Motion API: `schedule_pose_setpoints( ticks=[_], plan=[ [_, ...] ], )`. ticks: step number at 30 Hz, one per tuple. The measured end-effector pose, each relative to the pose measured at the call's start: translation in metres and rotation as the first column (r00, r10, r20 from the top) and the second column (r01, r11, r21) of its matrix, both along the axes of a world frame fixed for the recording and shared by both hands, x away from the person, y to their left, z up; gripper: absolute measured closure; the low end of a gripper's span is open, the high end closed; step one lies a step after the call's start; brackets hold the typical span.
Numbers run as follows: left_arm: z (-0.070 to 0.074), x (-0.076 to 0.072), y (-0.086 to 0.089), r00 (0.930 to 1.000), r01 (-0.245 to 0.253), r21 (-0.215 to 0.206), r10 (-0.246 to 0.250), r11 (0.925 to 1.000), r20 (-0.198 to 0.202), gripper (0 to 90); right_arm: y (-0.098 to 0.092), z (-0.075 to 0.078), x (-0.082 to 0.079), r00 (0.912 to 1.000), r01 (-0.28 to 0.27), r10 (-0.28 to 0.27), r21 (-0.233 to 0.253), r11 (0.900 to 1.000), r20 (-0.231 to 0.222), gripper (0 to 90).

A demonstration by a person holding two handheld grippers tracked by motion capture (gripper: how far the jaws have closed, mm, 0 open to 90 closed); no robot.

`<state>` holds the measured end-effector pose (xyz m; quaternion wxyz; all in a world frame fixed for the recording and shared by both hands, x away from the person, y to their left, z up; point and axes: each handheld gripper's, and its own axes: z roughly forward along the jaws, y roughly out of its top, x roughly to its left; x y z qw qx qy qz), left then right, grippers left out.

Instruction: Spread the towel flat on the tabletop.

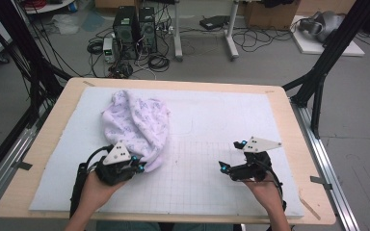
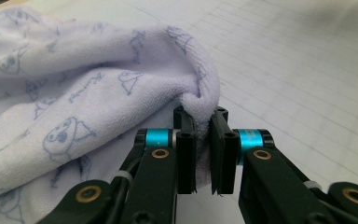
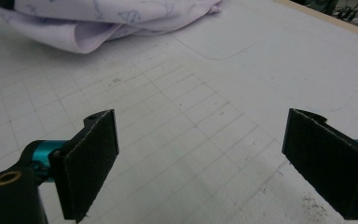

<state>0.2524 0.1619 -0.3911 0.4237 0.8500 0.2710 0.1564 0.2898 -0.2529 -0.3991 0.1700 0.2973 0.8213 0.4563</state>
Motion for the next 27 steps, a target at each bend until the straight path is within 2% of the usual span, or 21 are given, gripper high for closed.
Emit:
schedule_pose_setpoints(
  ticks=[1, 3, 4, 5, 9, 13, 14, 18, 21, 22, 25, 27],
  plan=[
    [-0.002, -0.003, 0.002, 1.0000, 0.007, -0.010, -0.007, 0.9999, -0.006, 69.3, 0.004, 0.000, 0.001, 0.9999, -0.011, 0.011, -0.002, 1.000, -0.007, 9.8],
    [-0.004, -0.004, 0.007, 0.9999, 0.008, -0.032, -0.008, 0.9995, -0.015, 56.7, 0.011, 0.000, 0.003, 0.9996, -0.027, 0.027, -0.005, 1.000, -0.012, 9.8],
    [-0.004, -0.004, 0.009, 0.9999, 0.005, -0.036, -0.005, 0.9993, -0.010, 56.7, 0.011, 0.000, 0.003, 0.9996, -0.027, 0.027, -0.005, 1.000, -0.012, 9.8],
    [-0.004, -0.004, 0.011, 1.0000, -0.006, -0.037, 0.006, 0.9993, -0.005, 46.1, 0.019, 0.001, 0.005, 0.9988, -0.048, 0.048, -0.010, 0.999, -0.013, 9.8],
    [0.001, -0.001, 0.018, 0.9996, -0.027, -0.054, 0.027, 0.9982, 0.010, 38.3, 0.037, 0.002, 0.011, 0.9962, -0.086, 0.085, -0.027, 0.996, -0.020, 10.2],
    [0.002, 0.011, 0.025, 0.9979, -0.057, -0.057, 0.059, 0.9968, 0.027, 37.2, 0.050, 0.002, 0.016, 0.9929, -0.117, 0.116, -0.040, 0.992, -0.026, 10.7],
    [0.001, 0.015, 0.027, 0.9975, -0.065, -0.054, 0.067, 0.9964, 0.024, 36.7, 0.059, 0.001, 0.020, 0.9891, -0.144, 0.143, -0.043, 0.989, -0.034, 15.5],
    [-0.008, 0.032, 0.029, 0.9950, -0.099, -0.041, 0.100, 0.9942, 0.007, 35.7, 0.072, -0.001, 0.026, 0.9841, -0.175, 0.173, -0.045, 0.984, -0.041, 15.6],
    [-0.017, 0.041, 0.027, 0.9941, -0.109, -0.012, 0.109, 0.9940, -0.004, 37.1, 0.083, -0.004, 0.035, 0.9802, -0.193, 0.191, -0.041, 0.980, -0.054, 15.9],
    [-0.019, 0.043, 0.026, 0.9943, -0.107, -0.008, 0.107, 0.9942, -0.004, 41.2, 0.089, -0.006, 0.040, 0.9782, -0.199, 0.197, -0.036, 0.979, -0.067, 16.1],
    [-0.025, 0.049, 0.022, 0.9949, -0.099, 0.015, 0.099, 0.9950, -0.018, 45.7, 0.094, -0.007, 0.044, 0.9765, -0.206, 0.203, -0.037, 0.978, -0.074, 17.1],
    [-0.029, 0.052, 0.019, 0.9951, -0.097, 0.047, 0.098, 0.9941, -0.016, 51.2, 0.099, -0.008, 0.050, 0.9750, -0.211, 0.208, -0.032, 0.977, -0.077, 18.4]
  ],
)
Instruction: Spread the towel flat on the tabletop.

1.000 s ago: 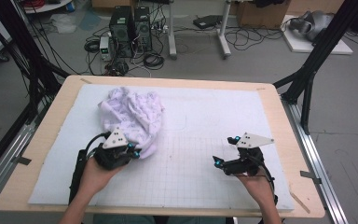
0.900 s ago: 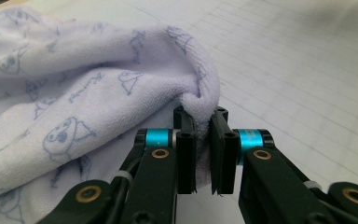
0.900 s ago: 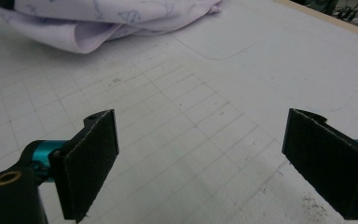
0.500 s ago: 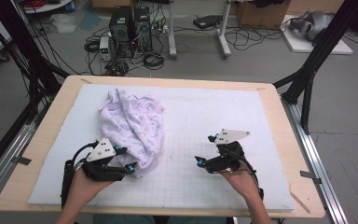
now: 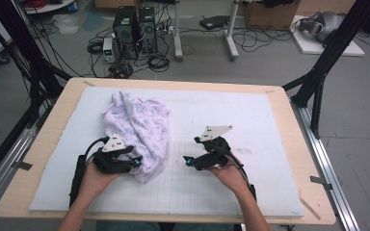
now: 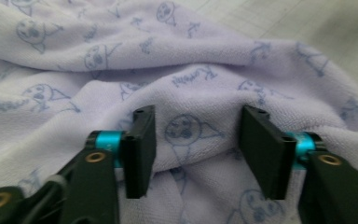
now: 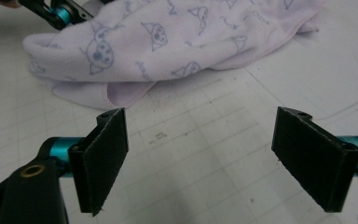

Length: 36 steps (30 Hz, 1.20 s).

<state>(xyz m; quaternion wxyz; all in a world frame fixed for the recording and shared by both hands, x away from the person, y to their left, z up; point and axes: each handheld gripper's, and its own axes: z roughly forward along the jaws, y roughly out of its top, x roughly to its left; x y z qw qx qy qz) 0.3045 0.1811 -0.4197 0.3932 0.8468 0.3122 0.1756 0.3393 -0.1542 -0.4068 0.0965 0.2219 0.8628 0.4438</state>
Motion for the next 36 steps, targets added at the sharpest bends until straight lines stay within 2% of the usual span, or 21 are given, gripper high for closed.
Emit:
schedule_pose_setpoints(
  ticks=[1, 2, 3, 4, 7, 13, 22, 24, 25, 26, 27, 28, 30, 31, 32, 34, 36],
  plan=[
    [-0.002, 0.001, -0.001, 1.0000, 0.006, 0.010, -0.006, 0.9999, -0.004, 54.4, 0.003, 0.000, 0.003, 1.0000, 0.000, 0.000, 0.001, 1.000, -0.006, 18.5],
    [-0.004, 0.002, -0.002, 0.9999, 0.011, 0.015, -0.011, 0.9998, -0.003, 65.0, 0.009, 0.002, 0.009, 1.0000, -0.003, 0.003, -0.006, 1.000, -0.005, 19.0],
    [-0.006, 0.003, -0.003, 0.9999, 0.012, 0.014, -0.012, 0.9998, -0.006, 65.0, 0.009, 0.002, 0.009, 1.0000, -0.003, 0.003, -0.006, 1.000, -0.005, 19.0],
    [-0.008, 0.003, -0.004, 0.9995, 0.027, 0.024, -0.026, 0.9994, -0.018, 68.9, 0.012, 0.002, 0.011, 1.0000, -0.001, 0.001, -0.005, 1.000, -0.001, 20.6],
    [-0.008, 0.002, -0.006, 0.9992, 0.036, 0.033, -0.036, 0.9988, -0.018, 79.9, 0.023, 0.002, 0.020, 0.9998, -0.017, 0.017, -0.007, 1.000, -0.006, 21.7],
    [-0.003, -0.006, -0.001, 0.9980, 0.059, 0.004, -0.059, 0.9982, -0.022, 84.1, 0.053, -0.010, 0.033, 0.9980, -0.062, 0.061, -0.044, 0.997, -0.015, 26.3],
    [-0.001, -0.029, 0.015, 0.9914, 0.123, -0.032, -0.125, 0.9919, -0.041, 84.3, 0.081, -0.026, 0.042, 0.9937, -0.109, 0.107, -0.091, 0.990, -0.033, 35.5],
    [0.001, -0.030, 0.019, 0.9912, 0.124, -0.040, -0.126, 0.9914, -0.040, 82.7, 0.086, -0.031, 0.043, 0.9920, -0.122, 0.117, -0.105, 0.987, -0.046, 38.8],
    [0.002, -0.029, 0.022, 0.9916, 0.120, -0.061, -0.122, 0.9909, -0.042, 79.0, 0.089, -0.033, 0.044, 0.9908, -0.131, 0.126, -0.111, 0.985, -0.049, 41.2],
    [0.003, -0.027, 0.025, 0.9930, 0.108, -0.079, -0.111, 0.9910, -0.040, 59.8, 0.094, -0.036, 0.044, 0.9898, -0.138, 0.133, -0.119, 0.983, -0.050, 47.4],
    [0.005, -0.025, 0.028, 0.9961, 0.079, -0.093, -0.082, 0.9925, -0.032, 59.8, 0.094, -0.036, 0.044, 0.9898, -0.138, 0.133, -0.119, 0.983, -0.050, 47.4],
    [0.007, -0.022, 0.033, 0.9982, 0.054, -0.111, -0.057, 0.9923, -0.021, 47.5, 0.094, -0.036, 0.046, 0.9851, -0.162, 0.155, -0.099, 0.982, -0.073, 59.2],
    [0.008, -0.015, 0.038, 0.9997, 0.015, -0.139, -0.018, 0.9902, -0.015, 44.8, 0.093, -0.035, 0.046, 0.9831, -0.172, 0.163, -0.104, 0.980, -0.083, 71.6],
    [0.008, -0.012, 0.041, 0.9999, -0.005, -0.139, 0.004, 0.9903, -0.010, 44.8, 0.093, -0.035, 0.046, 0.9831, -0.172, 0.163, -0.104, 0.980, -0.083, 71.6],
    [0.007, -0.007, 0.042, 0.9995, -0.031, -0.134, 0.030, 0.9905, -0.007, 43.0, 0.092, -0.035, 0.046, 0.9826, -0.177, 0.169, -0.113, 0.978, -0.076, 77.3],
    [0.003, -0.001, 0.042, 0.9983, -0.058, -0.110, 0.057, 0.9922, -0.009, 44.3, 0.088, -0.033, 0.047, 0.9798, -0.187, 0.177, -0.105, 0.977, -0.092, 82.9],
    [-0.003, 0.006, 0.040, 0.9967, -0.076, -0.068, 0.074, 0.9948, -0.033, 47.8, 0.087, -0.032, 0.047, 0.9792, -0.189, 0.180, -0.104, 0.976, -0.093, 84.0]
  ],
)
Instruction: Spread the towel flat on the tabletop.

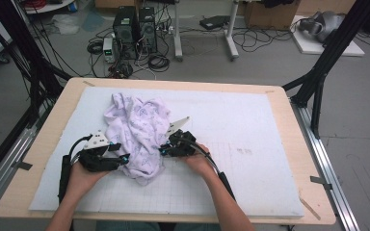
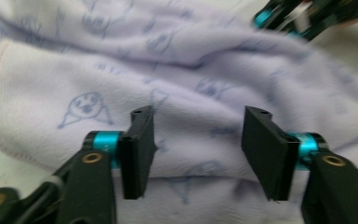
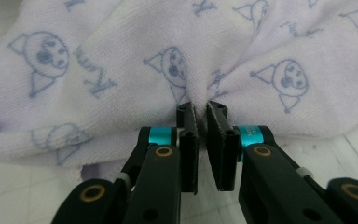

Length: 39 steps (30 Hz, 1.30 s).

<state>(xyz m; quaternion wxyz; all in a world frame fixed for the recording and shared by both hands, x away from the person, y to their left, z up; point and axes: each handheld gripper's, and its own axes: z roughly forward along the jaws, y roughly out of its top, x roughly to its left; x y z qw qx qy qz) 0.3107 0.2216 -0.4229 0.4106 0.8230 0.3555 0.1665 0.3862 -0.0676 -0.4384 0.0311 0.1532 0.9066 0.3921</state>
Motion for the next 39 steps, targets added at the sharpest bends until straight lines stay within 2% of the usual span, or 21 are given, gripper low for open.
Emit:
schedule_pose_setpoints(
  ticks=[2, 6, 8, 10, 13, 17, 19, 20, 21, 22, 26, 27, 28, 29, 30, 32, 33, 36, 37, 38, 39],
  plan=[
    [-0.005, 0.005, 0.000, 0.9995, 0.005, 0.012, -0.005, 0.9999, -0.030, 53.2, -0.004, 0.004, -0.002, 0.9999, -0.003, 0.003, 0.003, 1.000, 0.011, 84.4],
    [-0.004, 0.003, -0.002, 0.9997, 0.024, 0.029, -0.024, 0.9993, -0.011, 77.3, -0.019, 0.012, -0.008, 0.9997, -0.004, 0.003, 0.014, 1.000, 0.025, 84.6],
    [-0.001, -0.002, -0.002, 0.9994, 0.033, 0.039, -0.033, 0.9987, 0.003, 82.6, -0.029, 0.017, -0.013, 0.9997, 0.002, -0.003, 0.027, 1.000, 0.026, 84.6],
    [0.003, -0.007, -0.002, 0.9992, 0.035, 0.023, -0.036, 0.9991, 0.017, 84.0, -0.046, 0.026, -0.022, 0.9988, 0.006, -0.008, 0.036, 0.999, 0.048, 84.6],
    [0.009, -0.019, -0.003, 0.9979, 0.049, 0.012, -0.050, 0.9987, 0.041, 84.3, -0.058, 0.032, -0.030, 0.9983, 0.017, -0.020, 0.048, 0.999, 0.054, 84.7],
    [0.017, -0.043, -0.006, 0.9936, 0.087, 0.012, -0.088, 0.9961, 0.071, 84.6, -0.079, 0.041, -0.053, 0.9975, 0.006, -0.011, 0.060, 0.998, 0.069, 84.7],
    [0.020, -0.055, -0.008, 0.9911, 0.110, 0.002, -0.110, 0.9939, 0.075, 84.6, -0.092, 0.042, -0.074, 0.9982, -0.017, 0.014, 0.062, 0.998, 0.058, 84.8],
    [0.021, -0.061, -0.009, 0.9898, 0.120, 0.002, -0.120, 0.9928, 0.078, 84.6, -0.092, 0.042, -0.074, 0.9982, -0.017, 0.014, 0.062, 0.998, 0.058, 84.8],
    [0.022, -0.068, -0.010, 0.9883, 0.131, 0.007, -0.131, 0.9914, 0.078, 84.6, -0.094, 0.041, -0.082, 0.9981, -0.030, 0.027, 0.056, 0.998, 0.056, 84.8],
    [0.023, -0.075, -0.012, 0.9865, 0.144, 0.013, -0.145, 0.9895, 0.076, 84.6, -0.098, 0.038, -0.098, 0.9978, -0.054, 0.052, 0.055, 0.997, 0.042, 84.8],
    [0.022, -0.089, -0.013, 0.9801, 0.188, 0.013, -0.189, 0.9820, 0.062, 83.8, -0.103, 0.033, -0.112, 0.9974, -0.070, 0.068, 0.056, 0.996, 0.021, 84.5],
    [0.023, -0.090, -0.013, 0.9798, 0.189, 0.015, -0.190, 0.9819, 0.063, 75.4, -0.104, 0.032, -0.116, 0.9975, -0.070, 0.070, 0.058, 0.996, 0.005, 76.4],
    [0.025, -0.090, -0.012, 0.9808, 0.183, 0.006, -0.183, 0.9830, 0.066, 67.0, -0.106, 0.033, -0.115, 0.9977, -0.067, 0.067, 0.068, 0.995, -0.005, 72.5],
    [0.028, -0.089, -0.011, 0.9823, 0.172, 0.005, -0.171, 0.9852, 0.075, 67.0, -0.106, 0.033, -0.115, 0.9977, -0.067, 0.067, 0.068, 0.995, -0.005, 72.5],
    [0.031, -0.086, -0.010, 0.9841, 0.160, -0.002, -0.160, 0.9871, 0.079, 59.9, -0.107, 0.036, -0.113, 0.9976, -0.067, 0.069, 0.086, 0.994, -0.013, 68.3],
    [0.038, -0.080, -0.007, 0.9847, 0.151, -0.021, -0.148, 0.9884, 0.092, 50.2, -0.111, 0.047, -0.104, 0.9995, -0.032, 0.032, 0.122, 0.992, 0.003, 60.2],
    [0.042, -0.077, -0.007, 0.9850, 0.141, -0.026, -0.138, 0.9897, 0.104, 50.2, -0.111, 0.047, -0.104, 0.9995, -0.032, 0.032, 0.122, 0.992, 0.003, 60.2],
    [0.047, -0.060, -0.006, 0.9864, 0.119, -0.032, -0.114, 0.9924, 0.118, 45.2, -0.108, 0.051, -0.089, 0.9994, 0.009, -0.012, 0.108, 0.994, 0.032, 55.1],
    [0.048, -0.054, -0.005, 0.9866, 0.114, -0.021, -0.110, 0.9933, 0.120, 44.3, -0.105, 0.050, -0.084, 0.9986, 0.025, -0.029, 0.097, 0.995, 0.044, 53.6],
    [0.046, -0.047, -0.006, 0.9883, 0.105, -0.017, -0.102, 0.9944, 0.113, 47.0, -0.099, 0.045, -0.072, 0.9973, 0.052, -0.055, 0.059, 0.997, 0.049, 51.7],
    [0.044, -0.039, -0.005, 0.9898, 0.105, -0.014, -0.103, 0.9944, 0.098, 47.0, -0.099, 0.045, -0.072, 0.9973, 0.052, -0.055, 0.059, 0.997, 0.049, 51.7]
  ],
)
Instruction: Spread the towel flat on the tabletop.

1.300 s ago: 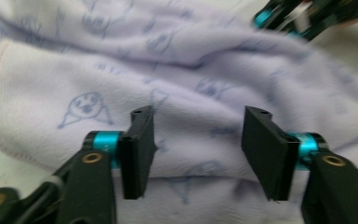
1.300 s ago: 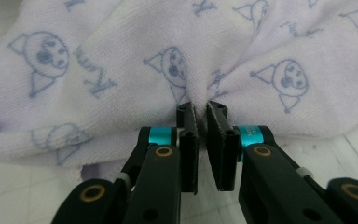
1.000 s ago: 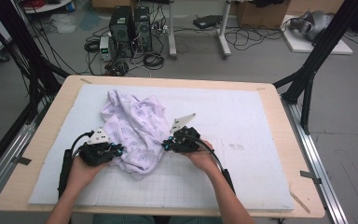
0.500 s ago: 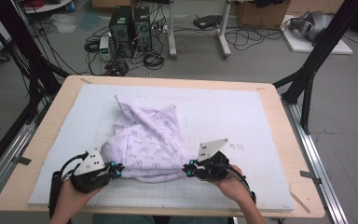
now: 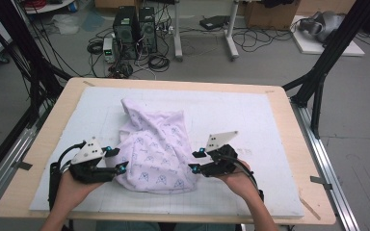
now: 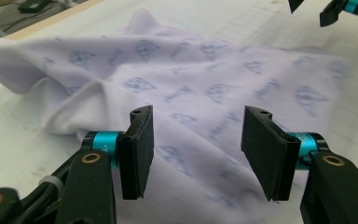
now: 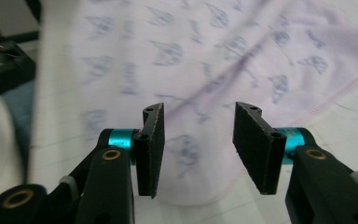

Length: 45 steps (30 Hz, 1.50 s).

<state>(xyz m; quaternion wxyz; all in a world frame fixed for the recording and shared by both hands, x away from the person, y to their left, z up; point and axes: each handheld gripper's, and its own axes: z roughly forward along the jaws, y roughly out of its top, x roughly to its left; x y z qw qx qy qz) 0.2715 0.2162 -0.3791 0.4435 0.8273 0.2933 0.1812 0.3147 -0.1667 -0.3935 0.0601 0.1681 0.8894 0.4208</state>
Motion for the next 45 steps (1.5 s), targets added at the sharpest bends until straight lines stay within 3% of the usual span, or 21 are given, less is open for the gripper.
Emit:
schedule_pose_setpoints(
  ticks=[2, 6, 9, 11, 14, 16, 19, 23, 25, 30, 34, 40, 43, 45],
  plan=[
    [-0.007, 0.013, -0.001, 0.9992, -0.032, 0.031, 0.033, 0.9990, -0.022, 47.6, 0.005, -0.008, 0.011, 0.9995, 0.020, -0.020, -0.006, 1.000, -0.023, 50.6],
    [-0.027, 0.030, -0.004, 0.9952, -0.045, 0.109, 0.054, 0.9930, -0.082, 47.7, 0.014, -0.026, 0.027, 0.9970, 0.046, -0.050, -0.073, 0.996, -0.059, 50.8],
    [-0.042, 0.035, -0.001, 0.9893, -0.055, 0.096, 0.067, 0.9939, -0.130, 53.1, 0.016, -0.041, 0.031, 0.9940, 0.063, -0.073, -0.128, 0.990, -0.082, 56.3],
    [-0.046, 0.034, -0.001, 0.9879, -0.037, 0.096, 0.050, 0.9947, -0.147, 62.9, 0.014, -0.046, 0.030, 0.9939, 0.078, -0.085, -0.097, 0.992, -0.070, 63.6],
    [-0.043, 0.030, -0.005, 0.9929, -0.011, 0.107, 0.024, 0.9942, -0.117, 77.1, 0.014, -0.048, 0.026, 0.9968, 0.074, -0.076, -0.097, 0.993, -0.023, 75.1],
    [-0.042, 0.027, -0.007, 0.9936, -0.006, 0.105, 0.018, 0.9945, -0.111, 83.1, 0.015, -0.047, 0.024, 0.9975, 0.062, -0.065, -0.104, 0.993, -0.028, 86.2],
    [-0.036, 0.020, -0.003, 0.9948, -0.010, 0.072, 0.017, 0.9974, -0.101, 85.4, 0.014, -0.044, 0.022, 0.9982, 0.052, -0.055, -0.119, 0.992, -0.023, 88.1],
    [-0.029, 0.006, 0.005, 0.9963, -0.006, 0.020, 0.008, 0.9998, -0.086, 86.1, -0.002, -0.031, 0.009, 0.9988, 0.040, -0.043, -0.083, 0.996, -0.025, 88.5],
    [-0.027, -0.005, 0.009, 0.9967, -0.002, 0.003, 0.002, 1.0000, -0.081, 86.1, -0.006, -0.027, 0.004, 0.9989, 0.044, -0.045, -0.080, 0.996, -0.016, 88.5],
    [-0.025, -0.034, 0.012, 0.9974, 0.022, -0.002, -0.022, 0.9998, -0.068, 86.3, -0.029, -0.018, -0.031, 0.9985, 0.055, -0.055, -0.036, 0.998, 0.002, 88.6],
    [-0.022, -0.055, 0.011, 0.9976, 0.044, 0.008, -0.044, 0.9990, -0.054, 86.4, -0.050, -0.016, -0.058, 0.9981, 0.061, -0.061, -0.011, 0.998, -0.010, 88.6],
    [-0.021, -0.070, 0.015, 0.9958, 0.067, 0.000, -0.067, 0.9978, -0.062, 84.6, -0.067, -0.007, -0.085, 0.9989, 0.041, -0.041, 0.003, 0.999, -0.023, 88.2],
    [-0.017, -0.064, 0.016, 0.9964, 0.046, -0.023, -0.047, 0.9987, -0.070, 60.8, -0.067, -0.005, -0.081, 0.9992, 0.036, -0.035, 0.019, 0.999, -0.019, 80.0],
    [-0.012, -0.056, 0.016, 0.9973, 0.034, -0.044, -0.037, 0.9984, -0.063, 51.0, -0.065, -0.003, -0.073, 0.9988, 0.041, -0.041, 0.029, 0.999, -0.026, 72.5]
  ],
)
